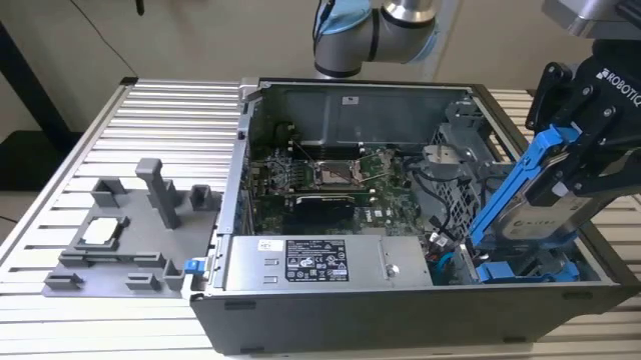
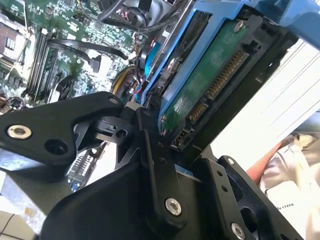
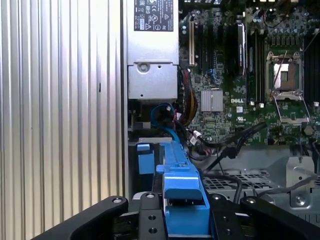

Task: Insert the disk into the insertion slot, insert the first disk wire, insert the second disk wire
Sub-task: 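Insert the disk into the insertion slot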

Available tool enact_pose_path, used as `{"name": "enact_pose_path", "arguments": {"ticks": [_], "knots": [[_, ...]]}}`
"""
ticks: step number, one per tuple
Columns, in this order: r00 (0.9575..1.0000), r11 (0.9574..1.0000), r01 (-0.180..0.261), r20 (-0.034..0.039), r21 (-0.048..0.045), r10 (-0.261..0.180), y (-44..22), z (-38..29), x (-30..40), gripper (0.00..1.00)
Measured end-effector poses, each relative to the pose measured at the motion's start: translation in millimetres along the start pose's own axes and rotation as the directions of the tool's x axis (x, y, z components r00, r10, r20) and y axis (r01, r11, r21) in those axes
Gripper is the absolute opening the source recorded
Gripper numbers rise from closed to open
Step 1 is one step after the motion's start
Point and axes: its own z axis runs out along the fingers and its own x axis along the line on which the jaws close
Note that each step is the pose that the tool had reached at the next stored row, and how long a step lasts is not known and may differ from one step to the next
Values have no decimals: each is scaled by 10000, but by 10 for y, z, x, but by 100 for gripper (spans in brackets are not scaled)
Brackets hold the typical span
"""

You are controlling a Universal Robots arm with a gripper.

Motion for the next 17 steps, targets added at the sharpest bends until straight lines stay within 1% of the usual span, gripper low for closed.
{"name": "enact_pose_path", "arguments": {"ticks": [2,7,11,17], "knots": [[10000,10000,1,0,22,-1,-2,38,2,33],[10000,10000,21,1,58,-21,-14,92,5,33],[10000,10000,50,1,62,-50,-39,134,12,33],[10000,10000,51,0,62,-51,-45,201,38,33]]}}
